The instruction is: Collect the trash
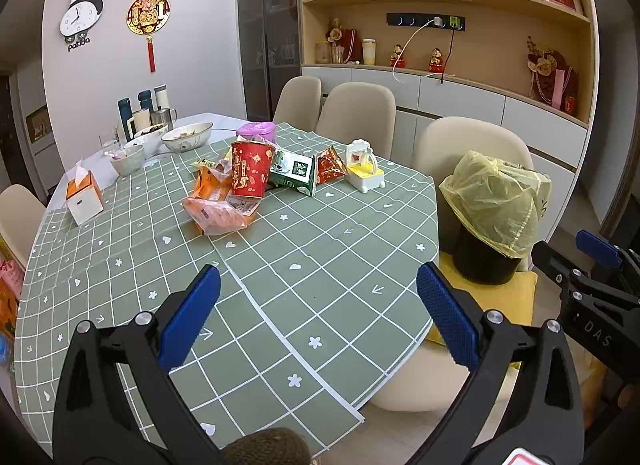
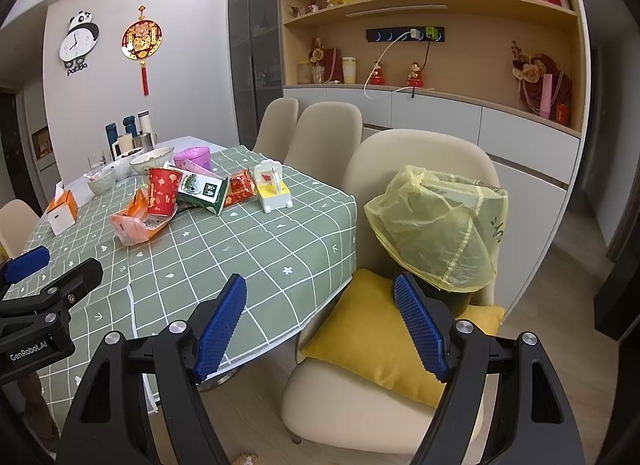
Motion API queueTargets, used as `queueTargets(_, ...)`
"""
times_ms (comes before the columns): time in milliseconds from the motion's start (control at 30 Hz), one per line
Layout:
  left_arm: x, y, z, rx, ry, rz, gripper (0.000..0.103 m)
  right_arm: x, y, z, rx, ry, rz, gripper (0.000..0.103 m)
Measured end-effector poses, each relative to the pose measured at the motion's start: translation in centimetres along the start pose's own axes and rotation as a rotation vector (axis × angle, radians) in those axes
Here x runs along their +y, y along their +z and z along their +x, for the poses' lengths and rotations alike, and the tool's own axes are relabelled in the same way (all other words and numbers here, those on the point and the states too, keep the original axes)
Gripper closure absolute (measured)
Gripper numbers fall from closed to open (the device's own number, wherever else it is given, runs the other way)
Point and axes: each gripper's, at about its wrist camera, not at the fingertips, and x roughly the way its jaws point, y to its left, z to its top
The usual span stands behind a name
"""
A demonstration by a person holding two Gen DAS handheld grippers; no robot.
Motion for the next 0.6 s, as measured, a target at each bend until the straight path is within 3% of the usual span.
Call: queueTargets(600, 0.33, 0.05, -0.32, -0.009, -0.011, -0.011, 0.009, 0.45, 0.31, -0.53, -0.008, -0.012, -0.003, 0.030)
